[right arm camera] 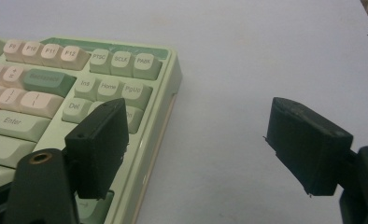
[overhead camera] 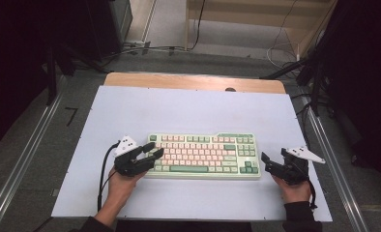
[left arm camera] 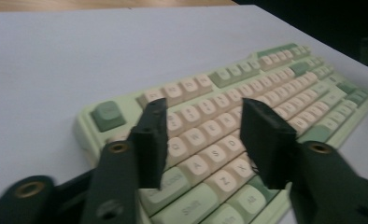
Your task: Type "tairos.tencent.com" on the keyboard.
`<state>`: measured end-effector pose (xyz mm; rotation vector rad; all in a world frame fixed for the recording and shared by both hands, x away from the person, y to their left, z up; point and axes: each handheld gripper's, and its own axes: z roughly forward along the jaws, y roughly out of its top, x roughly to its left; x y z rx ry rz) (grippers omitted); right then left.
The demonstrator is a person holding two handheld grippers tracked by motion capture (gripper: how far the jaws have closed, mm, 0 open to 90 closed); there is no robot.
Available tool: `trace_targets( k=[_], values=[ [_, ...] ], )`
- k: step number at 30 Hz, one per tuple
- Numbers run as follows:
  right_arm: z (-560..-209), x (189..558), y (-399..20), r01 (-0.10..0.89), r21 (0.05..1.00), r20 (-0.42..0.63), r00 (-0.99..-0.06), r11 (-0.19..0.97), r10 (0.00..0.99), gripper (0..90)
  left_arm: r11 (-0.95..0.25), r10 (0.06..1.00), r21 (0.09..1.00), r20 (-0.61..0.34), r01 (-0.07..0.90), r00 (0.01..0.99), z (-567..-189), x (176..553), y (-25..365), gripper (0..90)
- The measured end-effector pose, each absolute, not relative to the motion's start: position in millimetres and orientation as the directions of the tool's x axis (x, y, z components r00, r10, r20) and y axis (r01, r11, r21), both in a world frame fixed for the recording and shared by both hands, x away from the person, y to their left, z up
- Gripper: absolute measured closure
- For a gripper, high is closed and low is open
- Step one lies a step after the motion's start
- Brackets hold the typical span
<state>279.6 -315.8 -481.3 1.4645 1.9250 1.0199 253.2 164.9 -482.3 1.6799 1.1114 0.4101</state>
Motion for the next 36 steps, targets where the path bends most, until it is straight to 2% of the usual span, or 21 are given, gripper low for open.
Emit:
trace_targets(
  k=[3,7,13,22,24,28,36],
  values=[
    [-481,279,-315,0.574,0.807,0.043,-0.29,0.137,0.956,19.2,0.005,0.85,0.878,-0.256,0.479,0.46,-482,255,177,42.2],
    [-479,279,-315,0.564,0.815,0.046,-0.293,0.134,0.955,19.3,0.026,0.888,0.87,-0.246,0.493,0.388,-486,259,191,39.3],
    [-479,279,-312,0.564,0.814,0.049,-0.307,0.14,0.95,19.3,0.057,0.922,0.86,-0.24,0.507,0.304,-491,263,206,39.2],
    [-476,280,-306,0.551,0.822,0.053,-0.325,0.143,0.944,19.4,0.05,0.93,0.861,-0.224,0.506,0.29,-492,263,205,39.0],
    [-476,281,-304,0.55,0.824,0.057,-0.325,0.14,0.944,19.4,0.049,0.933,0.859,-0.222,0.509,0.284,-492,262,205,36.0],
    [-477,283,-298,0.554,0.818,0.052,-0.337,0.153,0.94,19.4,0.059,0.933,0.862,-0.227,0.504,0.279,-492,263,205,35.7],
    [-475,286,-285,0.546,0.824,0.073,-0.371,0.154,0.926,19.6,0.039,0.954,0.861,-0.182,0.507,0.237,-492,262,202,26.2]
  ],
)
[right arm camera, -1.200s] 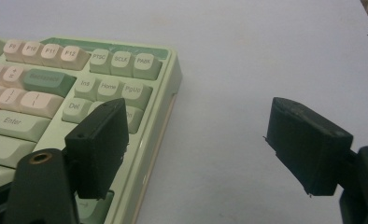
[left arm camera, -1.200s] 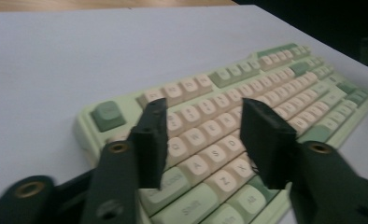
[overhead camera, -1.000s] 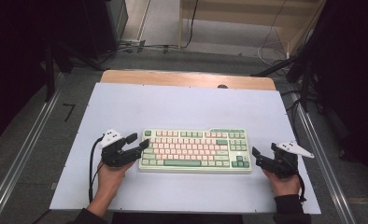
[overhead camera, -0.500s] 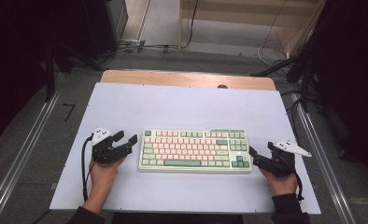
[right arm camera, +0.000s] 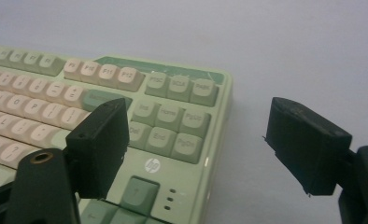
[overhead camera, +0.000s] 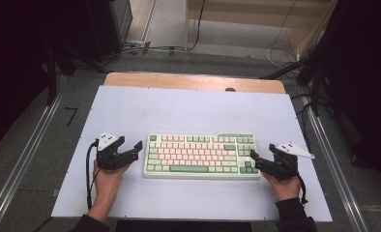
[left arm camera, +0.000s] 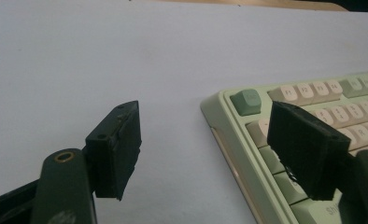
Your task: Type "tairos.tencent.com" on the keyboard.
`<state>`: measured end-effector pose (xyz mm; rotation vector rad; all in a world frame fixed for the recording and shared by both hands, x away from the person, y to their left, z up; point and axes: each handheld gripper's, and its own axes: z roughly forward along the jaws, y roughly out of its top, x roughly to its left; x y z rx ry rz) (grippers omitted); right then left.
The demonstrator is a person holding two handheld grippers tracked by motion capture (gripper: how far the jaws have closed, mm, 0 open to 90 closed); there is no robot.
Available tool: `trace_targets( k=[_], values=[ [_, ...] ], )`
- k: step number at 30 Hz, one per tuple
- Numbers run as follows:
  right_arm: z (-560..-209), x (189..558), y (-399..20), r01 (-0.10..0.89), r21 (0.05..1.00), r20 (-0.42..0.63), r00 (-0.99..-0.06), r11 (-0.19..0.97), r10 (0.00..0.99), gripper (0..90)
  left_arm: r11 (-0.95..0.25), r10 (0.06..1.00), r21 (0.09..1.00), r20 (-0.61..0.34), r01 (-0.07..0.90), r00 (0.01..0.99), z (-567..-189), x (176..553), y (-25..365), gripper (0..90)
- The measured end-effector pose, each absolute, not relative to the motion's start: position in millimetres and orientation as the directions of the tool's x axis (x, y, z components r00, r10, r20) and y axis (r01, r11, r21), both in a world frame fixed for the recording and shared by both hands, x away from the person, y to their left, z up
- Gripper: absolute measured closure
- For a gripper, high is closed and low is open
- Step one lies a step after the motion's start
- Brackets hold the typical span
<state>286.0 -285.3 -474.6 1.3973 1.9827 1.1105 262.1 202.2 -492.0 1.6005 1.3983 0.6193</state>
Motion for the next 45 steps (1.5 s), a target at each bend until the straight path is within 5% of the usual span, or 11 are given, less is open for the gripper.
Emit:
trace_targets(
  k=[26,36,45],
  values=[
    [-474,302,-193,0.518,0.812,0.093,-0.57,0.269,0.817,25.6,0.023,0.962,0.872,-0.152,0.49,0.226,-492,259,198,26.1],
    [-475,304,-171,0.524,0.798,0.173,-0.673,0.299,0.719,86.1,-0.003,0.962,0.868,-0.132,0.496,0.238,-493,261,194,26.1],
    [-482,308,-142,0.539,0.761,0.145,-0.685,0.362,0.714,87.4,-0.013,0.962,0.868,-0.125,0.497,0.242,-493,259,193,26.2]
  ],
)
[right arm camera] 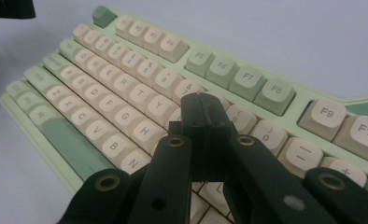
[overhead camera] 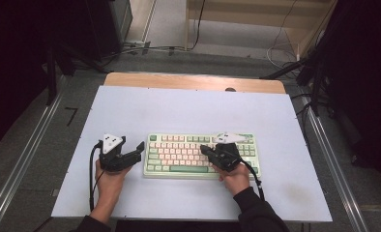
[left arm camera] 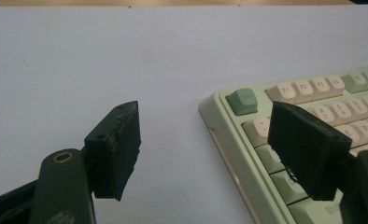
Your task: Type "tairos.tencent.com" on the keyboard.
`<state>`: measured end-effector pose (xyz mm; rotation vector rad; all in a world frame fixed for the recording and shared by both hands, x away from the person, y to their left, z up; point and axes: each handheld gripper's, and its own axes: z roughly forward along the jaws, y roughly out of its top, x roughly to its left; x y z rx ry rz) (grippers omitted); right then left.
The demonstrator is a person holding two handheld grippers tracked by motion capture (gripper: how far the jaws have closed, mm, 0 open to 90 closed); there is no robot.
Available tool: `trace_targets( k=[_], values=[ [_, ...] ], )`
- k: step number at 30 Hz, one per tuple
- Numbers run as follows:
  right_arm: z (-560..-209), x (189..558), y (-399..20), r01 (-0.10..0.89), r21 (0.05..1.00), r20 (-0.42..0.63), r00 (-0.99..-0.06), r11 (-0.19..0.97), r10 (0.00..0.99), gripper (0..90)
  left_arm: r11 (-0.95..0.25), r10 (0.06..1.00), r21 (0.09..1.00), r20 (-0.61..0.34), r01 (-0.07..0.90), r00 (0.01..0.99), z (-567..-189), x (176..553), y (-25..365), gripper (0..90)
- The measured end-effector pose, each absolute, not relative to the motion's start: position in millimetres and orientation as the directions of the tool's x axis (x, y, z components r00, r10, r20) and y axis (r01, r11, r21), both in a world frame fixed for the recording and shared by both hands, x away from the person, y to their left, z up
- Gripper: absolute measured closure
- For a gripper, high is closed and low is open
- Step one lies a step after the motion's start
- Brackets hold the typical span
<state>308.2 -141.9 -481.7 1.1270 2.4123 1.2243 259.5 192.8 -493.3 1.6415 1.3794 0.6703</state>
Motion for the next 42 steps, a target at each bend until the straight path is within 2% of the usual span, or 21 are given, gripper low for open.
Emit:
trace_targets(
  k=[28,31,38,41,42],
  values=[
    [-484,312,-135,0.541,0.748,0.113,-0.673,0.383,0.731,87.5,-0.026,0.961,0.869,-0.114,0.494,0.251,-493,258,190,26.4],
    [-488,312,-133,0.546,0.727,0.089,-0.675,0.416,0.732,87.5,-0.025,0.961,0.867,-0.116,0.498,0.251,-494,259,189,26.4],
    [-474,307,-141,0.521,0.777,0.123,-0.676,0.353,0.726,87.4,-0.023,0.96,0.87,-0.118,0.492,0.253,-493,258,190,26.4],
    [-472,306,-143,0.521,0.781,0.13,-0.675,0.345,0.726,82.2,-0.023,0.961,0.868,-0.118,0.496,0.251,-494,259,190,26.4],
    [-471,307,-146,0.522,0.786,0.145,-0.677,0.331,0.721,74.7,-0.026,0.961,0.87,-0.114,0.493,0.253,-494,258,190,26.5]
  ],
)
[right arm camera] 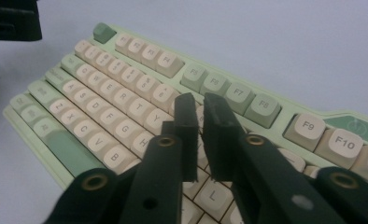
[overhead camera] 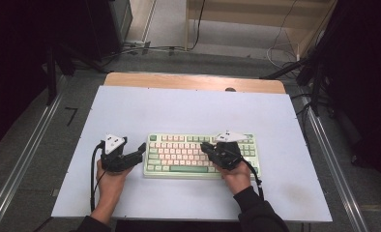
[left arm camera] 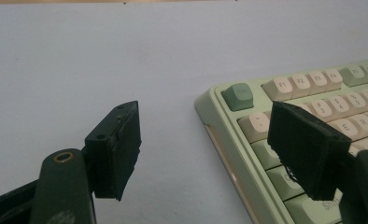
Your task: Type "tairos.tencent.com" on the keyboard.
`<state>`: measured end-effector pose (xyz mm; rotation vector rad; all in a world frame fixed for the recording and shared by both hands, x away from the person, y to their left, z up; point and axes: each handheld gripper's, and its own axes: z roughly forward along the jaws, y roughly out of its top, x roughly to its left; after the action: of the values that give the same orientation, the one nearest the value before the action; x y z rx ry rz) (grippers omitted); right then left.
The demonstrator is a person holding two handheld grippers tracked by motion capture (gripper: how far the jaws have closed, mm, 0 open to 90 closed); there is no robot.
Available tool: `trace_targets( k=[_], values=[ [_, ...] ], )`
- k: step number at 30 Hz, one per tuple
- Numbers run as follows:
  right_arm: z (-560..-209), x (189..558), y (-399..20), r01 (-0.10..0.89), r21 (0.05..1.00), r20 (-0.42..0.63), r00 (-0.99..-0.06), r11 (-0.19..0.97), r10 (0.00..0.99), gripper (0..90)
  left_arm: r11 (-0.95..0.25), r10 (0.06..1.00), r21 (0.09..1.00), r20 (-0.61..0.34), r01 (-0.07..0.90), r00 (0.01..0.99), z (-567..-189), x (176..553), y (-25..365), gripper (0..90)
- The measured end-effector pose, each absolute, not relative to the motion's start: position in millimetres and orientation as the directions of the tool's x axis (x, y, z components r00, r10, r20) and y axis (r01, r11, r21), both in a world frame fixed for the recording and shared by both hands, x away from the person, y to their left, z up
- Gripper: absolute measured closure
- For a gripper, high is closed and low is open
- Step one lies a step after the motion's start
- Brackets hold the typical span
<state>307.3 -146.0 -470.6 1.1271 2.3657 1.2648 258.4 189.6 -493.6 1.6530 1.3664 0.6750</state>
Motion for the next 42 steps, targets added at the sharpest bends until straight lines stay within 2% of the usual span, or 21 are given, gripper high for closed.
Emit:
trace_targets(
  k=[3,5,11,22,42],
  values=[
    [-470,308,-148,0.522,0.788,0.162,-0.686,0.326,0.709,55.7,-0.021,0.96,0.872,-0.118,0.489,0.253,-492,257,190,26.5],
    [-471,309,-148,0.53,0.779,0.163,-0.688,0.336,0.707,46.5,-0.02,0.96,0.871,-0.121,0.491,0.254,-493,258,190,26.4],
    [-470,311,-154,0.539,0.783,0.172,-0.667,0.311,0.725,33.0,-0.027,0.956,0.873,-0.12,0.487,0.268,-493,257,188,26.4],
    [-470,312,-163,0.562,0.778,0.197,-0.643,0.282,0.74,29.0,-0.024,0.955,0.872,-0.125,0.489,0.269,-493,257,187,26.4],
    [-466,312,-176,0.567,0.786,0.214,-0.621,0.244,0.754,28.6,-0.032,0.941,0.867,-0.141,0.498,0.307,-495,256,181,26.5]
  ],
)
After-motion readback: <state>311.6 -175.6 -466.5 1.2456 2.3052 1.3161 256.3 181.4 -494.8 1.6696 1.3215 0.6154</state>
